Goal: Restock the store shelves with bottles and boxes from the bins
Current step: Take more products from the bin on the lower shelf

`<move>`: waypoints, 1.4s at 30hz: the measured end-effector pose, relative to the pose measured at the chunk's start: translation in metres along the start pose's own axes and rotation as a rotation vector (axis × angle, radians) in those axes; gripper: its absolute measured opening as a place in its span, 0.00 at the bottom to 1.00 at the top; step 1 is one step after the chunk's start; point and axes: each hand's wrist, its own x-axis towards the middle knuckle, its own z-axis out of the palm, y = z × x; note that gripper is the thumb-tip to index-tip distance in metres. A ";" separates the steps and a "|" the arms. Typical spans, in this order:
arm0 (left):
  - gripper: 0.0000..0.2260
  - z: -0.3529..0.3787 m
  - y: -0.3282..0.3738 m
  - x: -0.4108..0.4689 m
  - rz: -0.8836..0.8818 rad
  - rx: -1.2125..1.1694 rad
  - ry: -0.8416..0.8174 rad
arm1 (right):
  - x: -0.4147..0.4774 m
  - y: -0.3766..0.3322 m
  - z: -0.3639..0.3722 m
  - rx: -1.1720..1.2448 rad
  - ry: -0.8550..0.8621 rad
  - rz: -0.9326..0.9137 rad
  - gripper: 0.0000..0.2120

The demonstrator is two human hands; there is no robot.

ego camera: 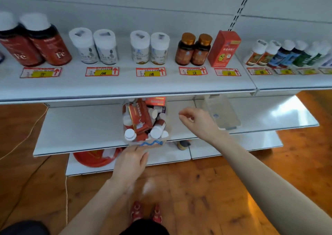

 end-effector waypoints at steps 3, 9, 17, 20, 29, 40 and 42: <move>0.09 0.018 -0.022 0.017 -0.152 -0.090 -0.112 | 0.012 0.016 0.043 0.031 -0.060 0.082 0.09; 0.19 0.057 -0.051 0.075 -0.366 -0.199 -0.042 | 0.043 0.046 0.125 0.064 -0.178 0.300 0.22; 0.33 0.112 -0.064 0.126 -0.567 -0.176 -0.048 | 0.065 0.065 0.202 -0.019 -0.151 0.416 0.37; 0.34 0.121 -0.060 0.129 -0.580 -0.146 -0.017 | 0.071 0.064 0.213 -0.055 -0.110 0.460 0.36; 0.30 0.101 -0.067 0.129 -0.670 -0.493 0.042 | 0.069 0.056 0.192 0.006 -0.068 0.451 0.30; 0.25 0.021 -0.038 0.044 -0.589 -0.698 -0.032 | 0.002 0.020 0.086 0.237 0.086 0.450 0.24; 0.25 0.006 -0.029 0.030 -0.544 -0.689 -0.088 | -0.013 0.016 0.065 0.260 0.109 0.430 0.21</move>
